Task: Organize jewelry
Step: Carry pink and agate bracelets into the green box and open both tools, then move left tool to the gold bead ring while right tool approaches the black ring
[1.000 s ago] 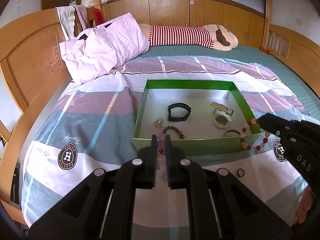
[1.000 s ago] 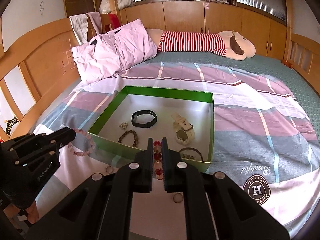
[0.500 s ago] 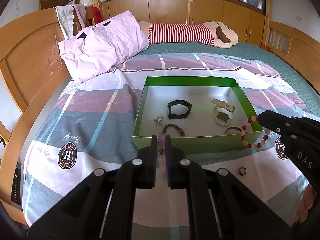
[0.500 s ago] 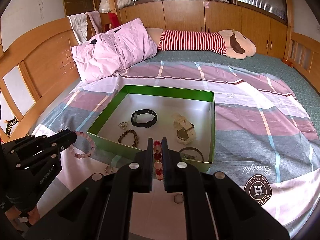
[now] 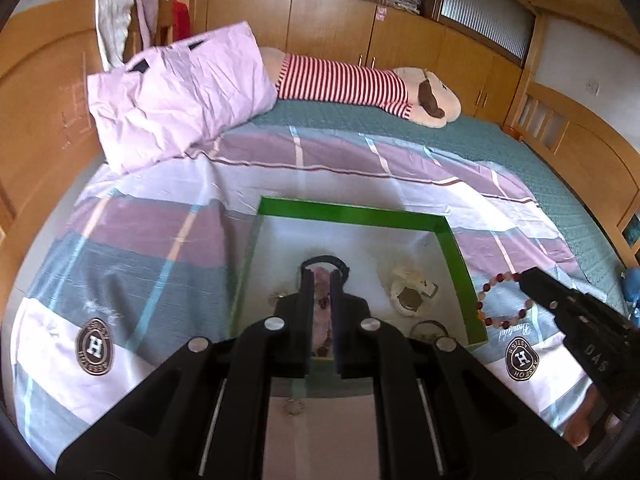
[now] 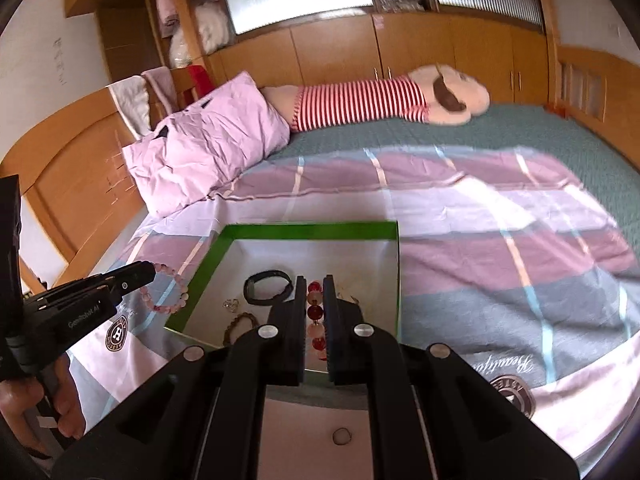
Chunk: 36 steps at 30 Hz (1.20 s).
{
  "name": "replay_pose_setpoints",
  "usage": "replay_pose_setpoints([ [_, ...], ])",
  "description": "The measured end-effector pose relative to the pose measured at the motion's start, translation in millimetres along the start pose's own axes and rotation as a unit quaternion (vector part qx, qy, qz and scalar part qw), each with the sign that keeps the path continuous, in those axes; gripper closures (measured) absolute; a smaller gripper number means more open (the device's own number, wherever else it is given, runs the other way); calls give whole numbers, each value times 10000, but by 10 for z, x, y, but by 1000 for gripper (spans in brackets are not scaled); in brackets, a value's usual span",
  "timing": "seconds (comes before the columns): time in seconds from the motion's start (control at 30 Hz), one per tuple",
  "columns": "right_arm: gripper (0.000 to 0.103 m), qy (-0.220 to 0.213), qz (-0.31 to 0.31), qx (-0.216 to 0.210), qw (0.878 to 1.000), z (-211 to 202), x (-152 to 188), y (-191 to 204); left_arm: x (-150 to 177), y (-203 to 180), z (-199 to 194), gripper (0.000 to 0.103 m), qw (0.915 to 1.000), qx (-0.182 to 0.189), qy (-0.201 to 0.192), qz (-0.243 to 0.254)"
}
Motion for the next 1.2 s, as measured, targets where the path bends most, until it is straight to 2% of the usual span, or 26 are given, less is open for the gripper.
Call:
replay_pose_setpoints([
  [0.2,95,257,252,118,9993,305,-2,-89,87,67,203,95,9996,-115,246,-53],
  [0.33,95,278,276,-7,9992,367,-5,-12,86,158,280,95,9991,-245,304,-155],
  [0.47,95,207,198,-115,9995,376,-23,95,58,117,336,95,9984,-498,244,66],
  [0.7,95,384,33,-63,9992,483,31,166,97,77,456,94,9978,-497,369,251],
  [0.73,95,417,78,-85,9991,488,33,156,107,85,472,81,9977,-503,379,264],
  [0.77,93,443,118,-101,9989,490,33,145,109,94,483,63,9976,-499,396,256],
  [0.8,89,470,154,-111,9987,482,40,139,118,112,490,59,9979,-478,393,214],
  [0.93,84,531,2,-147,9985,454,82,198,153,162,511,59,9977,-423,512,142],
  [0.97,79,544,-29,-152,9984,445,97,209,167,181,498,58,9976,-436,526,127],
  [1.0,67,585,-65,-176,9981,432,124,219,183,201,480,56,9975,-437,543,106],
  [1.07,56,658,-69,-223,9976,387,186,212,220,236,433,51,9974,-446,562,81],
  [1.13,56,730,-99,-278,9969,347,230,205,276,273,371,49,9968,-484,626,105],
  [1.2,56,824,-149,-313,9960,298,282,189,339,295,335,43,9961,-493,724,130],
])
Point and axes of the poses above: each gripper's, at about its wrist camera, not at the fingertips, and z roughly the way its jaws point, y to its left, x to its underside, the point moved 2 cm from there along z, roughly the way its jaws point, and after that the axes turned 6 degrees about x, right-handed, at the moved point
